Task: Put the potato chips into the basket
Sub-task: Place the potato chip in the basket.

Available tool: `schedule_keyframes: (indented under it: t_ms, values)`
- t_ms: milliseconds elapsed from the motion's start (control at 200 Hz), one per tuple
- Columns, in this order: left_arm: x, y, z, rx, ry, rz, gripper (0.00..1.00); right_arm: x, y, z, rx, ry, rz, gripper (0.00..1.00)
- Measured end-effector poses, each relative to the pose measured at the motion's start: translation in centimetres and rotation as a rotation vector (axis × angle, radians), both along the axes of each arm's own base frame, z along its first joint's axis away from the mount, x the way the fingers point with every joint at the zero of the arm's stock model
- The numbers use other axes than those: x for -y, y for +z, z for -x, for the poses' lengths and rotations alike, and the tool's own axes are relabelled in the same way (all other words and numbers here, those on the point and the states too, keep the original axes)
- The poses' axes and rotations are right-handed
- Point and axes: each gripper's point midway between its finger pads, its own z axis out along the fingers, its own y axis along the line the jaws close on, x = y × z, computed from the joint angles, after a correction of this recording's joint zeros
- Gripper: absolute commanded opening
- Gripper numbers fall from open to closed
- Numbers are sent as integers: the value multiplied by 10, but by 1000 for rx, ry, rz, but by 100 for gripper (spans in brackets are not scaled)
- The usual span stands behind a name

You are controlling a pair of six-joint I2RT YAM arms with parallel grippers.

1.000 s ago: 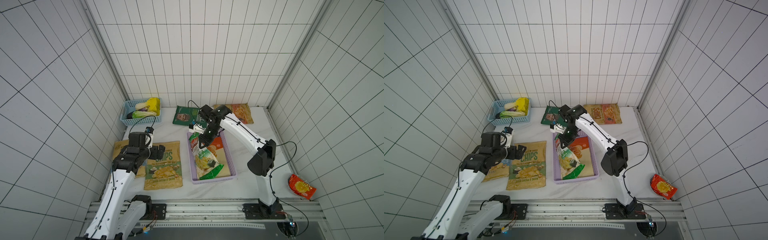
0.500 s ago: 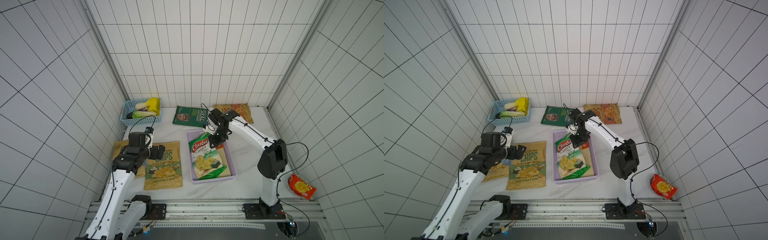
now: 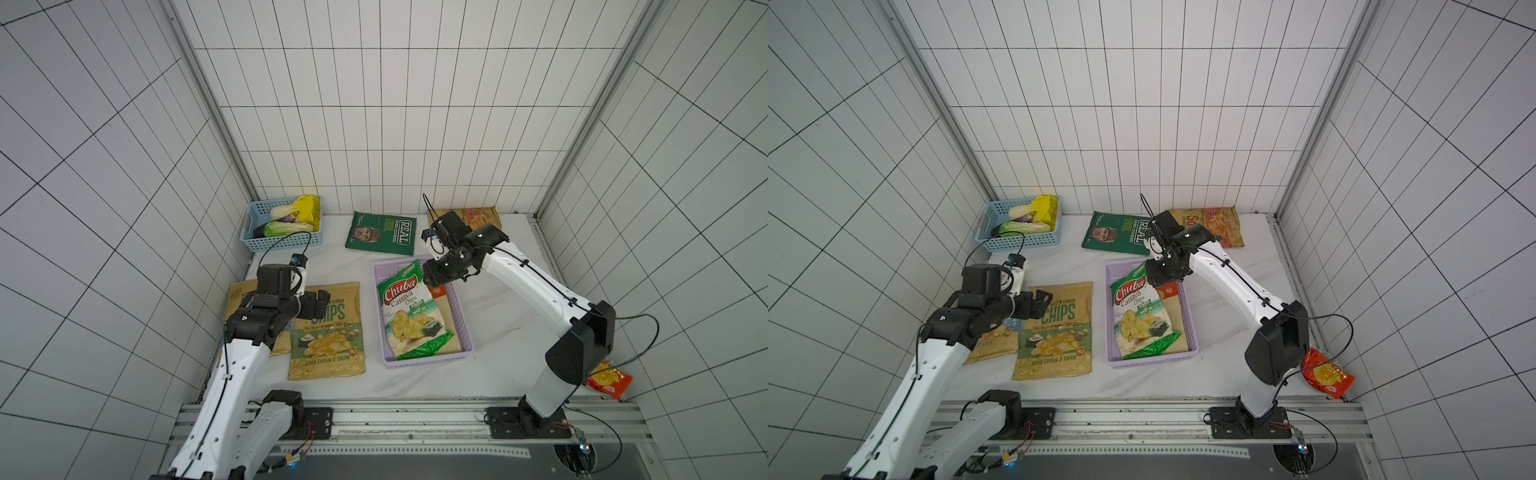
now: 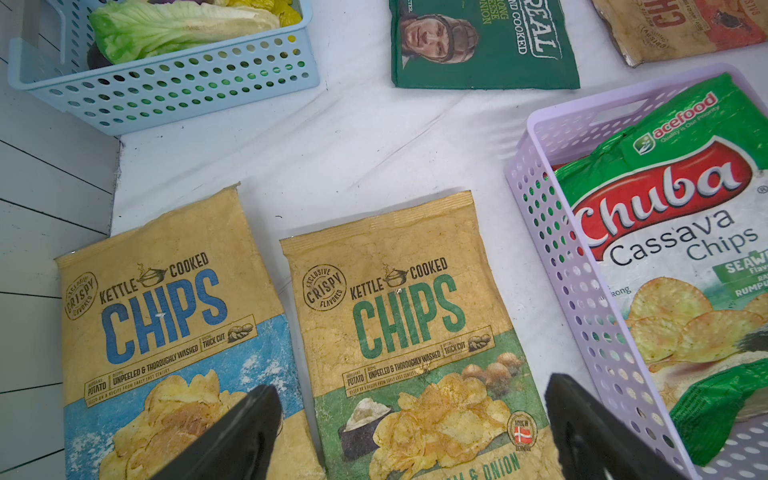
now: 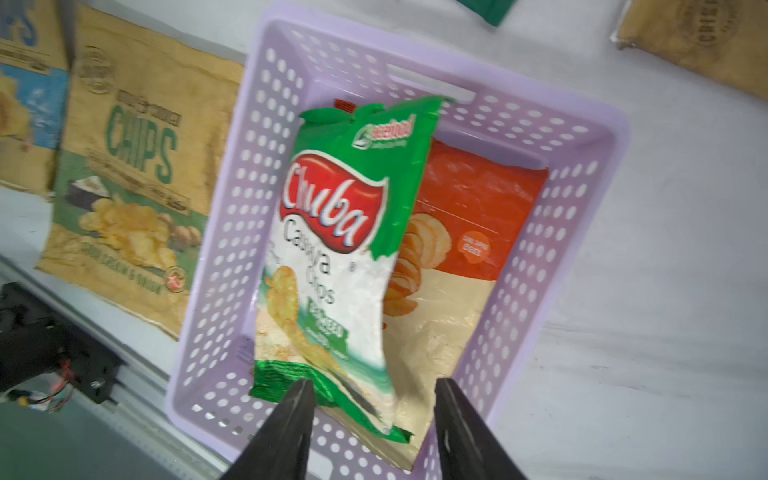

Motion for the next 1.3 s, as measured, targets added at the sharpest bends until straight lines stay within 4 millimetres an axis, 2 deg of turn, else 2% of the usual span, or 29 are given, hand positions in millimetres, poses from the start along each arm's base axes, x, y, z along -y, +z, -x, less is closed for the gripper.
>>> schedule_keyframes:
  t_ms: [75, 150, 240, 335, 460, 760, 944, 1054, 1119, 1204, 1299]
  values:
    - [0, 0, 0, 0, 0, 0, 98, -21, 7, 10, -3, 7, -80, 60]
    - [0, 0, 0, 0, 0, 0, 98, -42, 3, 17, -23, 8, -142, 60]
    - [0, 0, 0, 0, 0, 0, 98, -60, -17, 21, -78, -4, -177, 61]
    - [0, 0, 0, 0, 0, 0, 98, -66, -46, 16, -124, -42, -171, 62]
    - [0, 0, 0, 0, 0, 0, 98, -59, -80, 9, -171, -104, -143, 64]
    - [0, 0, 0, 0, 0, 0, 98, -19, -126, -18, -178, -240, -70, 69]
    - [0, 0, 0, 0, 0, 0, 98, -4, -160, -25, -201, -279, 3, 68]
    - [0, 0, 0, 0, 0, -1, 98, -1, -159, -26, -187, -282, 20, 68]
    - [0, 0, 0, 0, 0, 0, 98, 1, -153, -24, -169, -279, 31, 64]
    - [0, 0, 0, 0, 0, 0, 98, -3, -134, -20, -138, -259, 12, 59]
    - [0, 0, 0, 0, 0, 0, 98, -13, -102, -20, -90, -242, -48, 57]
